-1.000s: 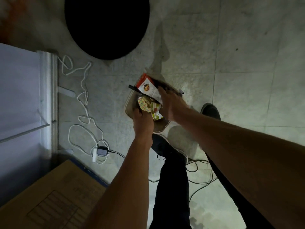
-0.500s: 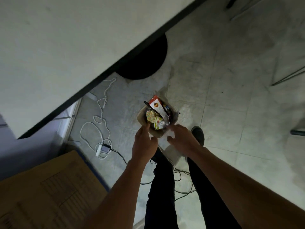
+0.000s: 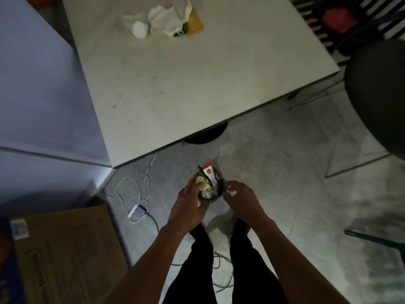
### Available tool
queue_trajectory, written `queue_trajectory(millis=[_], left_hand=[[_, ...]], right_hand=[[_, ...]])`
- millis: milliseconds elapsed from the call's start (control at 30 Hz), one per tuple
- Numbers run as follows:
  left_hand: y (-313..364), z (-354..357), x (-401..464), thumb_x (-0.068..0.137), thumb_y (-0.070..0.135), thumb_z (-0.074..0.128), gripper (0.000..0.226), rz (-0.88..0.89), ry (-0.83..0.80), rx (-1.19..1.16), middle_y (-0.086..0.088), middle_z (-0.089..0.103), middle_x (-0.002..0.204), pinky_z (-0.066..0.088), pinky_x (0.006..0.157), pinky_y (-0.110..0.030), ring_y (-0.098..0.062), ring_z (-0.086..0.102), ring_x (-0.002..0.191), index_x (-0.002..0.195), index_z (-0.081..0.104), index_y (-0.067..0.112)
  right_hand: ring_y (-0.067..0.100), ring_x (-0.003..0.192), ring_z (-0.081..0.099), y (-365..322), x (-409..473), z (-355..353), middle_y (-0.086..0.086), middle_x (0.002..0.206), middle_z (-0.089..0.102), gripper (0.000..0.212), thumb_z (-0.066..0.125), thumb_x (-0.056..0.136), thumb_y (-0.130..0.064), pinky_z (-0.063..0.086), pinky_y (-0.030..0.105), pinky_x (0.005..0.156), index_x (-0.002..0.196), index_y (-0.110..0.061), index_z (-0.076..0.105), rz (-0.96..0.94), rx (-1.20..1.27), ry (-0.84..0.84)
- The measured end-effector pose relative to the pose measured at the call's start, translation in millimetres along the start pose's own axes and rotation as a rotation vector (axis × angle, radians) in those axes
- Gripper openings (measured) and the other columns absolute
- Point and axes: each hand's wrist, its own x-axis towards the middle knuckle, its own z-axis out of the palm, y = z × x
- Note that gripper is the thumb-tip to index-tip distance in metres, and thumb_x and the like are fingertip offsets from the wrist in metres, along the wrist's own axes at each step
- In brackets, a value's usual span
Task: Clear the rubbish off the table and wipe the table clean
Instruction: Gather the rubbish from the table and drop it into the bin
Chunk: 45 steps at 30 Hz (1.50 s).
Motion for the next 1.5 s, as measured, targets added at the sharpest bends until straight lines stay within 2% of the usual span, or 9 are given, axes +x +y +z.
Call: queue_trajectory(millis=[167, 300, 600, 833, 933, 1067, 1167, 1267, 1500], left_hand=[[12.9, -37.7, -29.1, 0.096, 0.030, 0.060, 0.059, 0.038, 0.079, -0.076, 0.004, 0.033, 0.158, 0.041, 0.110, -0.039, -0.020, 0.033, 0.143, 0.150, 0.036, 0.032], [14.4, -70.0, -44.5, 0.097, 0.029, 0.058, 0.056, 0.094, 0.154, -0.091, 0.007, 0.033, 0.157, 0.038, 0.110, -0.034, -0.020, 0.035, 0.141, 0.148, 0.038, 0.034], [20.8, -132.5, -57.7, 0.101, 0.039, 0.053, 0.057, 0.220, 0.296, -0.157, 0.010, 0.026, 0.162, 0.030, 0.118, -0.032, -0.013, 0.028, 0.147, 0.154, 0.031, 0.037], [50.3, -158.8, -58.5, 0.101, 0.031, 0.055, 0.053, 0.315, 0.375, -0.152, 0.013, 0.024, 0.160, 0.028, 0.110, -0.021, -0.008, 0.028, 0.145, 0.149, 0.035, 0.040], [65.0, -160.1, -55.8, 0.100, 0.032, 0.055, 0.051, 0.320, 0.419, -0.156, 0.015, 0.026, 0.158, 0.031, 0.109, -0.024, -0.010, 0.030, 0.144, 0.146, 0.037, 0.044], [97.9, -155.0, -46.6, 0.100, 0.036, 0.057, 0.048, 0.272, 0.451, -0.185, 0.014, 0.027, 0.158, 0.039, 0.113, -0.035, -0.012, 0.033, 0.144, 0.145, 0.041, 0.043], [132.5, -144.2, -38.7, 0.100, 0.034, 0.058, 0.047, 0.235, 0.489, -0.191, 0.013, 0.029, 0.157, 0.038, 0.108, -0.027, -0.011, 0.034, 0.143, 0.144, 0.043, 0.040], [165.5, -138.1, -29.9, 0.099, 0.029, 0.059, 0.046, 0.205, 0.526, -0.210, 0.010, 0.031, 0.156, 0.032, 0.104, -0.019, -0.010, 0.035, 0.142, 0.142, 0.046, 0.038], [237.4, -130.0, -2.9, 0.099, 0.027, 0.058, 0.049, 0.188, 0.561, -0.189, 0.010, 0.031, 0.157, 0.029, 0.105, -0.019, -0.010, 0.035, 0.143, 0.146, 0.043, 0.035]], right_hand=[[0.019, 0.106, 0.060, -44.1, -21.2, -23.1, 0.007, 0.120, 0.063, 0.036, 0.059, 0.095, -0.026, 0.043, 0.024, 0.082, 0.130, -0.017, 0.058, -0.118, 0.035, 0.018], [0.022, 0.107, 0.060, -83.5, -34.3, -41.3, 0.009, 0.121, 0.062, 0.032, 0.057, 0.097, -0.021, 0.048, 0.036, 0.095, 0.128, -0.013, 0.059, -0.204, 0.007, 0.081], [0.016, 0.107, 0.058, -123.2, -57.3, -59.3, -0.002, 0.129, 0.049, 0.046, 0.062, 0.093, -0.024, 0.049, 0.031, 0.092, 0.137, -0.030, 0.050, -0.308, 0.020, 0.204], [0.011, 0.081, 0.058, -118.7, -68.1, -93.6, -0.005, 0.126, 0.044, 0.052, 0.061, 0.094, -0.027, 0.048, 0.024, 0.076, 0.142, -0.032, 0.041, -0.348, 0.010, 0.287], [0.017, 0.091, 0.062, -110.5, -62.5, -113.9, -0.005, 0.129, 0.045, 0.054, 0.061, 0.094, -0.028, 0.051, 0.027, 0.080, 0.144, -0.033, 0.040, -0.363, 0.000, 0.281], [0.008, 0.088, 0.058, -100.2, -50.4, -149.1, -0.005, 0.131, 0.043, 0.053, 0.060, 0.095, -0.029, 0.049, 0.023, 0.079, 0.144, -0.034, 0.040, -0.392, 0.004, 0.259], [0.008, 0.099, 0.056, -86.0, -41.5, -179.9, -0.006, 0.131, 0.045, 0.052, 0.060, 0.095, -0.031, 0.041, 0.014, 0.079, 0.144, -0.033, 0.041, -0.434, 0.005, 0.249], [0.015, 0.111, 0.055, -76.3, -28.5, -209.4, -0.005, 0.135, 0.044, 0.052, 0.060, 0.095, -0.033, 0.040, 0.019, 0.086, 0.143, -0.035, 0.040, -0.458, -0.001, 0.203], [0.016, 0.114, 0.056, -59.3, -3.3, -278.8, -0.006, 0.136, 0.046, 0.053, 0.061, 0.093, -0.035, 0.045, 0.024, 0.086, 0.142, -0.038, 0.040, -0.501, -0.011, 0.204]])
